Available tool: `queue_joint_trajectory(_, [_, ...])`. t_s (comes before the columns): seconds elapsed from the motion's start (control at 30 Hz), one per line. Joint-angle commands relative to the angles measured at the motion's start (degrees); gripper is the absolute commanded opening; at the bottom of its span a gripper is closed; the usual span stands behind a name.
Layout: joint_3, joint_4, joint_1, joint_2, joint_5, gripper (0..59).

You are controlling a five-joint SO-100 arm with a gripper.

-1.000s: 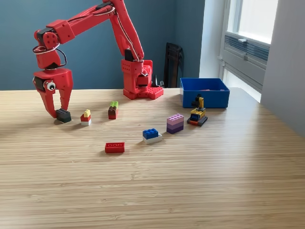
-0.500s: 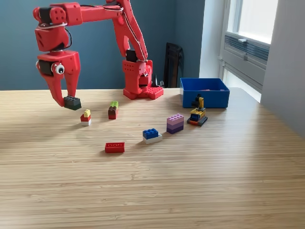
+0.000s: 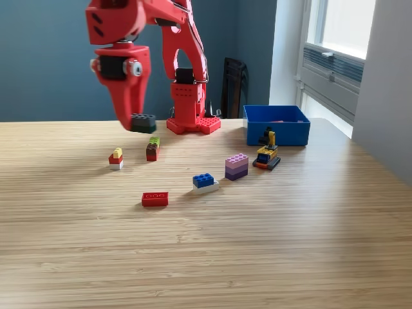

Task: Grasp a lego block and put it in the bin.

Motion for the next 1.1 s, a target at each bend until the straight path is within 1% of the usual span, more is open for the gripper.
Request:
queue_joint_trajectory(0.03, [3.25,2.72,-15.91,2.55,4.66,0.0])
queue_joint_trajectory(0.3, [6.59,3.08,-39.55,2.55,13.97,0.0])
queue_joint_trajectory(0.5, [7.82,3.16,-55.02,2.55,18.46,0.0])
queue_joint_trajectory(0.9, [10.28,3.34,-69.87,2.55,16.0,0.0])
queue_joint_trajectory(1.1, [9.93,3.43,-72.95,2.99,14.77,0.0])
